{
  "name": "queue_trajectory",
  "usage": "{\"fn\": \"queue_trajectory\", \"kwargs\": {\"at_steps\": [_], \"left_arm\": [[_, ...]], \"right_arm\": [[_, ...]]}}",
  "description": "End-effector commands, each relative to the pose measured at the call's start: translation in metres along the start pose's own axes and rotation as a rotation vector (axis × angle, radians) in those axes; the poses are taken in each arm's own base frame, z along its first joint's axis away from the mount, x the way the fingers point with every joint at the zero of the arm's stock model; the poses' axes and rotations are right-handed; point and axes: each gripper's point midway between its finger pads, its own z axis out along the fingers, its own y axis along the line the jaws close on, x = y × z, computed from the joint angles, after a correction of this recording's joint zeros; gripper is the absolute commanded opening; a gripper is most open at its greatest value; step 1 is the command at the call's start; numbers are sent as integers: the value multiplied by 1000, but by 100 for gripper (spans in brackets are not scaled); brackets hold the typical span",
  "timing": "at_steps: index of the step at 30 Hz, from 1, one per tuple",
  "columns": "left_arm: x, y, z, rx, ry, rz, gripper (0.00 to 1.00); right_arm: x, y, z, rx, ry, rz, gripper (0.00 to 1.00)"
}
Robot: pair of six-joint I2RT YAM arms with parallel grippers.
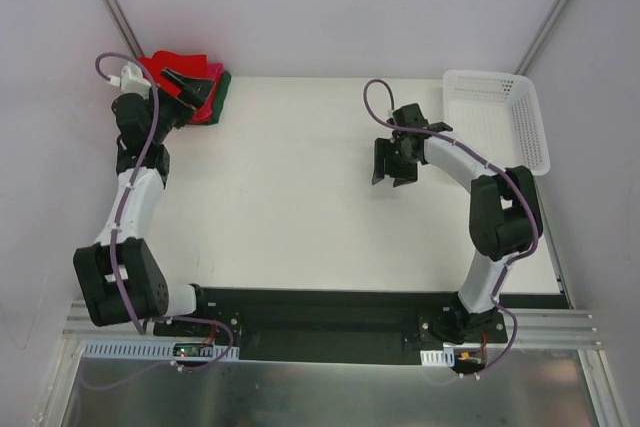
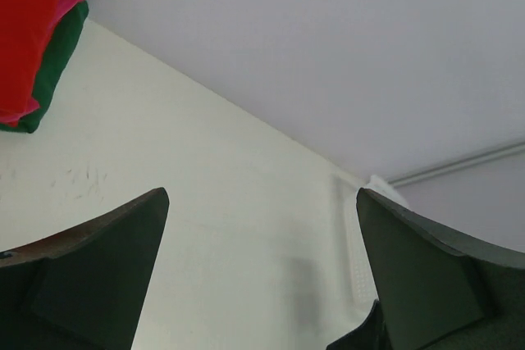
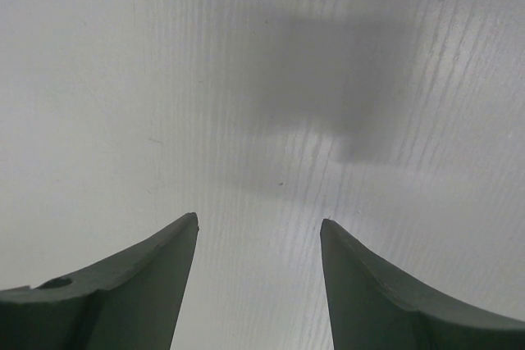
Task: Fold and stack the t-shirts
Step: Put the neatly folded tshirt into the corner of the board with the left arm
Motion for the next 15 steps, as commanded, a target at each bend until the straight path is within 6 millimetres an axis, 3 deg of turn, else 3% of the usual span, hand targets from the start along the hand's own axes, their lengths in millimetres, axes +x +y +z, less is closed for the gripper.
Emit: {"fn": "queue_trajectory", "kwargs": {"at_steps": [1,7,13,15], "left_arm": [[-1,-38,-35,-57,35,339,99],[-7,-57,-70,-61,-1,419,99],[12,-65,-84,-38,22,497,99],[27,-54,-85,-72,58,504,99]], "right_arm": [[-11,18,-22,-47,-86,-42,64],[-13,25,-35,-10,-159,-114,64],[-16,31,-53,-15,-280,-153,64],[-13,29,-54,-10,-308,-161,64]]}}
